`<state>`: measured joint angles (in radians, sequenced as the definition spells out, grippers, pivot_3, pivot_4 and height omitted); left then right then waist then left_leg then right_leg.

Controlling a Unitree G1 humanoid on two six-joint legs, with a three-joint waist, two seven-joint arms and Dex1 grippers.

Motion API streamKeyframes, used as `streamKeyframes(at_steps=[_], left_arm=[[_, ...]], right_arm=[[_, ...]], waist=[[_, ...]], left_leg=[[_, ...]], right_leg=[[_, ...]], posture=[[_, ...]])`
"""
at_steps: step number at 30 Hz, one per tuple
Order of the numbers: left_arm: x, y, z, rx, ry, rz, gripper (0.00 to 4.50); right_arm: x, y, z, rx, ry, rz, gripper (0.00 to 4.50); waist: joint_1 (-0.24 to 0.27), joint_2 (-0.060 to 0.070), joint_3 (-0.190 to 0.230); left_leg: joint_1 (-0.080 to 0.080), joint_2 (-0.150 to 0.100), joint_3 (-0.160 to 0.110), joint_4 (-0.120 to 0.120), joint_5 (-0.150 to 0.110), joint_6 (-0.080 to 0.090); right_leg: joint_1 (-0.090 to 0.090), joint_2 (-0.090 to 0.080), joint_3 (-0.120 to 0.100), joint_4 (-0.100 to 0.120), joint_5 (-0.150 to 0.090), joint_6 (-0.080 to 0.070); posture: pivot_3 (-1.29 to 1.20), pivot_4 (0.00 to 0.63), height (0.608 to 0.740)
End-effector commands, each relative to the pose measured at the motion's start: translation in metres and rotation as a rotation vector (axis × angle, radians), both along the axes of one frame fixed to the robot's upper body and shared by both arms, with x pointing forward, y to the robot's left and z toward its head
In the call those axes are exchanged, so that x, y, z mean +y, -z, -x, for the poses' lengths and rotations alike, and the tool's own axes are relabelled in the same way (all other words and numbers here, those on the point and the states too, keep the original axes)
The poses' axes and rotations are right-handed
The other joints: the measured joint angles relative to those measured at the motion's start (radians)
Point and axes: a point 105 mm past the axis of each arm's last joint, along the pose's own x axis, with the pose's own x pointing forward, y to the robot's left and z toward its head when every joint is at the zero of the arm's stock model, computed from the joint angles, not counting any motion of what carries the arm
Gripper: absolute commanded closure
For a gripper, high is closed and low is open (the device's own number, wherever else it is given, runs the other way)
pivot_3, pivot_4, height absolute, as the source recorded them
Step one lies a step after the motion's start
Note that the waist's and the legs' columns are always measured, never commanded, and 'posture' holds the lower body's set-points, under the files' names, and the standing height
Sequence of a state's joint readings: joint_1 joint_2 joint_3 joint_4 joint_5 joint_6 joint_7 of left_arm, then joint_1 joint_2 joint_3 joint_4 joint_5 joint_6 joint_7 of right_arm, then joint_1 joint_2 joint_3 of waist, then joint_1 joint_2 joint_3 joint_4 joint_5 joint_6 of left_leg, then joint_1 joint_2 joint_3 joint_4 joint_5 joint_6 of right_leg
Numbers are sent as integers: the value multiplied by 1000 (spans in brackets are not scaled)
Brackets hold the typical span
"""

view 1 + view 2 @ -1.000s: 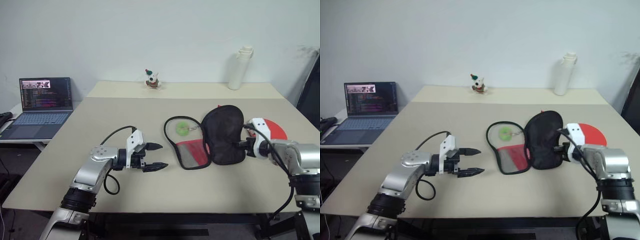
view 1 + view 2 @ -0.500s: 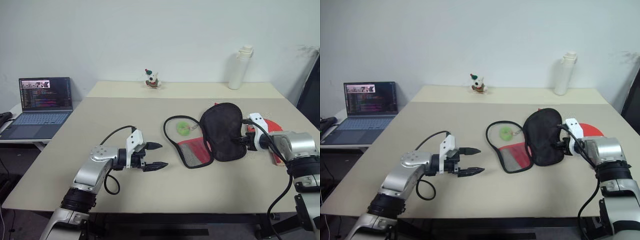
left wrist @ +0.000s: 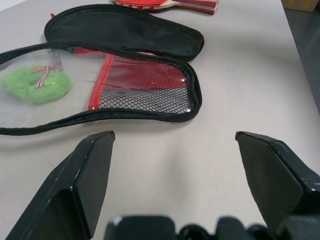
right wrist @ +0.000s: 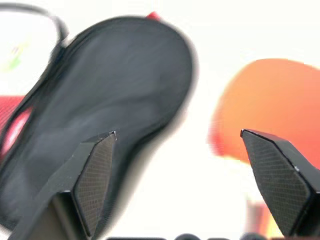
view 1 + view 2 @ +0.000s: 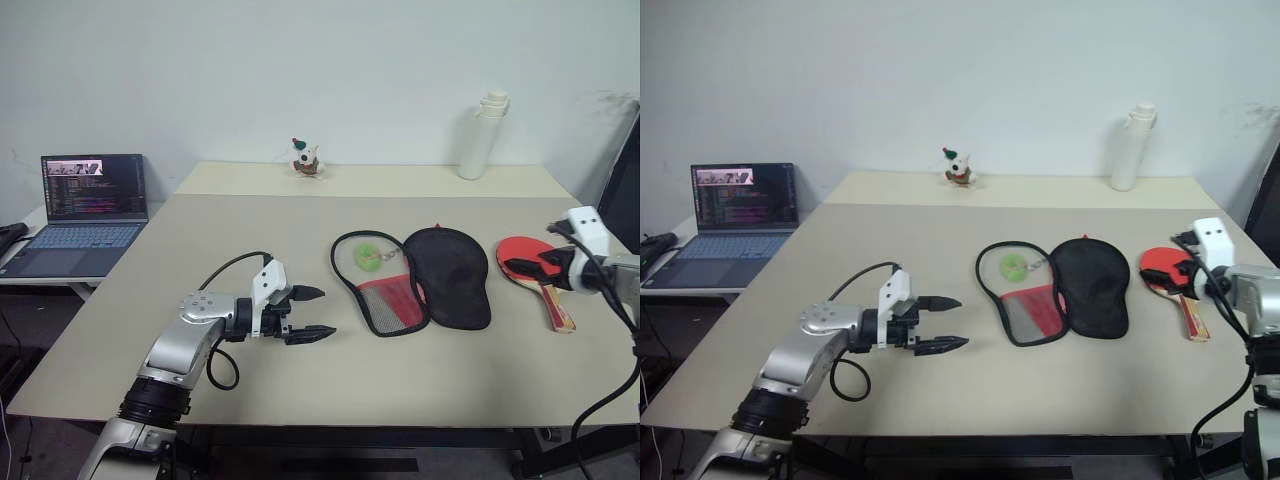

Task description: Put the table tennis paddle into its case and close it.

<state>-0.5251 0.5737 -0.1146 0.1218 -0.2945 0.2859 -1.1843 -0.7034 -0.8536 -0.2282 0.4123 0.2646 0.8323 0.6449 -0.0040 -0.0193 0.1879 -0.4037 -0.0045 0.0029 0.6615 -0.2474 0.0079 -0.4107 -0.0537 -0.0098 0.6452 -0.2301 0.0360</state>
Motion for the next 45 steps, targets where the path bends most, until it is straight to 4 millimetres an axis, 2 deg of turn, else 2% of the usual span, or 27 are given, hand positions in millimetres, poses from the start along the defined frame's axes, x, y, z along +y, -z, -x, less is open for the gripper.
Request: streamKeyframes(at_steps=[1, 6, 12, 20, 23, 28, 31, 35, 39, 41, 43, 45], left_arm=[[-3, -16, 0, -57, 34, 13, 271], [-5, -16, -3, -62, 49, 5, 271], [-4, -14, -7, -68, 56, -3, 271], [1, -11, -9, -75, 53, -8, 271], [2, -10, -9, -76, 50, -9, 271], [4, -8, -9, -76, 46, -12, 271], [5, -7, -8, -76, 42, -14, 271], [5, -8, -7, -77, 40, -17, 271], [4, -9, -5, -77, 39, -17, 271], [5, -9, -4, -75, 37, -18, 271], [5, -9, -3, -72, 32, -18, 271], [6, -9, -3, -68, 31, -19, 271]], right_arm=[[-27, -1, 6, -61, 159, 31, 16], [-27, 29, 8, 5, 214, 14, 16], [-25, 56, 1, 53, 254, -10, 16], [-27, 80, -9, 103, 289, -40, 16], [-28, 84, -11, 108, 303, -59, 649], [-33, 86, -12, 89, 352, -66, 2371], [-37, 82, -14, 54, 386, -48, 3396], [-42, 71, -16, 3, 421, -40, 3459], [-39, 45, -19, -78, 417, -37, 3459], [-27, 20, -23, -149, 379, -48, 3459], [0, -10, -24, -224, 307, -83, 3459], [27, -25, -22, -257, 248, -121, 3459]], waist=[[0, 0, 0], [-4, 0, 0], [-5, 0, 0], [-10, 0, 0], [-14, 0, 0], [-21, 0, 0], [-22, -1, 0], [-23, -1, -1], [-23, 0, 0], [-23, 1, 0], [-26, 2, 1], [-32, 3, 2]], left_leg=[[0, 0, 0, 0, 0, 0], [1, 0, 1, 1, 0, 0], [1, 0, 1, 0, 0, 0], [2, 0, 2, 0, 0, 0], [2, 0, 2, 1, 0, 0], [3, 0, 2, 1, 0, 0], [3, 0, 1, 1, 0, 0], [4, 0, 2, 2, 0, 0], [3, -1, 2, 3, 0, 0], [3, -1, 2, 2, 0, 0], [1, -1, 2, 1, 0, 0], [1, 0, 3, 0, 0, 0]], right_leg=[[0, 0, 0, 0, 0, 0], [0, 0, 1, 1, 0, 0], [0, 0, 1, 1, 0, 0], [1, 0, 2, 1, 0, 0], [2, 0, 2, 1, 0, 0], [3, 0, 2, 1, 1, 1], [3, 0, 2, 1, 1, 1], [4, 0, 3, 0, 2, 2], [4, 0, 4, 0, 2, 4], [3, 0, 4, 0, 2, 4], [0, 0, 4, 1, 2, 3], [-2, 0, 4, 2, 2, 3]], posture=[[0, 150, 740], [0, 150, 740], [0, 150, 740], [0, 150, 740], [0, 150, 740], [0, 150, 740], [0, 150, 740], [0, 150, 740], [0, 150, 740], [0, 150, 740], [0, 150, 740], [0, 150, 740]])
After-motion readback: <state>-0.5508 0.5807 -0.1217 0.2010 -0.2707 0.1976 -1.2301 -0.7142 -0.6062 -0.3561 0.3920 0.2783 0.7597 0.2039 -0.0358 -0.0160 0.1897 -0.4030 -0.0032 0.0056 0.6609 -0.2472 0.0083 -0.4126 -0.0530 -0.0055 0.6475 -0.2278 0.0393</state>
